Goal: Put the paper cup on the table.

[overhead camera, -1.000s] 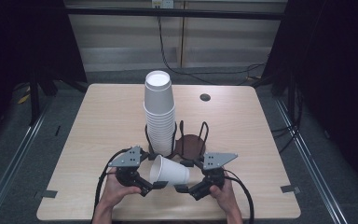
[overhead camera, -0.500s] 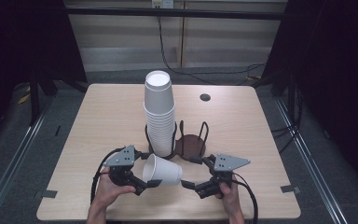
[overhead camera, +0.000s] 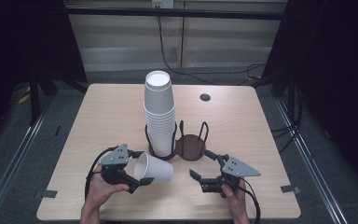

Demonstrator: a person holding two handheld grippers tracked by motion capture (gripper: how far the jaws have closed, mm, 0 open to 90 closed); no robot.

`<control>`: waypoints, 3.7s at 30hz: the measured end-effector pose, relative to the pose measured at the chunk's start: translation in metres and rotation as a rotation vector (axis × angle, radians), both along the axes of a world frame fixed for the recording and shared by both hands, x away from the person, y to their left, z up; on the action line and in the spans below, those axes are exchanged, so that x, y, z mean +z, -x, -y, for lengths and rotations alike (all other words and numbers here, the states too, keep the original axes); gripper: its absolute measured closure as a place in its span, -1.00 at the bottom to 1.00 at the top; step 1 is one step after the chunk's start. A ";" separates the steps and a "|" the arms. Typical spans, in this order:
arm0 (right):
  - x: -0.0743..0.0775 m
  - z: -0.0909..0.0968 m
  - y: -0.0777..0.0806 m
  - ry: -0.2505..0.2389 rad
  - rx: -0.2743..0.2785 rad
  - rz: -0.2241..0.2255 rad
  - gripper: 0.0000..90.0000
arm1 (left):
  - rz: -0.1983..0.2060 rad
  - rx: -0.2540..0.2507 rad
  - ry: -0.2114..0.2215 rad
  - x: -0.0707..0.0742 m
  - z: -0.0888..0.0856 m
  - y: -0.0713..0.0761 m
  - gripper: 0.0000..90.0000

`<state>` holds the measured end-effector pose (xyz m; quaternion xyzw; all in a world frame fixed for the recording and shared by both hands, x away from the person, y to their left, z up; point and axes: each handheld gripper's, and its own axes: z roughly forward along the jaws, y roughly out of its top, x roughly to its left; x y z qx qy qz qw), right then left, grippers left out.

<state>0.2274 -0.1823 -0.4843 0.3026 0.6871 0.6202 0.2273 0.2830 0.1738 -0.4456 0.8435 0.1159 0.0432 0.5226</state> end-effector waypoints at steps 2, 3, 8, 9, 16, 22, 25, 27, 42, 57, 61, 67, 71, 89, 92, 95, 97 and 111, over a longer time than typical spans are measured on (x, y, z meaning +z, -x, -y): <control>-0.006 0.004 0.002 -0.011 -0.060 0.007 -0.72 | -0.004 0.014 -0.006 0.000 -0.007 -0.002 -0.78; -0.009 0.004 0.003 -0.014 -0.073 0.018 -0.72 | -0.004 0.014 -0.006 0.000 -0.007 -0.002 -0.79; -0.016 0.005 0.003 -0.015 -0.110 0.038 -0.72 | -0.012 0.052 -0.032 0.000 -0.015 -0.002 -0.79; -0.018 0.005 0.003 -0.017 -0.112 0.041 -0.72 | -0.009 0.054 -0.035 0.000 -0.017 -0.003 -0.79; -0.025 0.005 0.004 -0.032 -0.157 0.065 -0.72 | -0.024 0.087 -0.040 0.002 -0.031 -0.004 -0.79; -0.026 0.005 0.008 -0.041 -0.174 0.103 -0.72 | -0.037 0.140 -0.019 0.004 -0.042 -0.004 -0.80; -0.027 0.007 0.009 -0.051 -0.168 0.119 -0.72 | -0.031 0.155 -0.020 0.008 -0.049 -0.004 -0.80; -0.027 0.007 0.009 -0.051 -0.170 0.122 -0.72 | -0.016 0.149 -0.030 0.012 -0.051 -0.004 -0.79; -0.027 0.007 0.009 -0.054 -0.166 0.121 -0.72 | -0.013 0.254 -0.086 0.035 -0.070 -0.024 -0.79; -0.027 0.007 0.009 -0.052 -0.160 0.125 -0.72 | -0.058 0.340 -0.251 0.044 -0.069 -0.055 -0.79; -0.027 0.007 0.009 -0.054 -0.154 0.120 -0.71 | -0.066 0.334 -0.284 0.048 -0.066 -0.061 -0.79; -0.027 0.007 0.009 -0.055 -0.151 0.119 -0.71 | -0.075 0.327 -0.364 0.056 -0.059 -0.072 -0.79; -0.027 0.007 0.009 -0.054 -0.149 0.119 -0.71 | -0.063 0.317 -0.430 0.059 -0.051 -0.083 -0.80; -0.027 0.007 0.009 -0.054 -0.148 0.118 -0.71 | -0.118 0.287 -0.668 0.053 -0.027 -0.114 -0.80; -0.027 0.007 0.009 -0.055 -0.148 0.117 -0.71 | -0.121 0.307 -0.708 0.048 -0.023 -0.117 -0.81; -0.027 0.007 0.009 -0.055 -0.148 0.118 -0.71 | -0.135 0.257 -0.729 0.043 -0.017 -0.119 -0.81; -0.027 0.007 0.009 -0.054 -0.146 0.117 -0.71 | -0.131 0.264 -0.736 0.041 -0.015 -0.119 -0.82; -0.027 0.007 0.009 -0.055 -0.144 0.118 -0.71 | -0.113 0.274 -0.811 0.027 0.004 -0.127 -0.86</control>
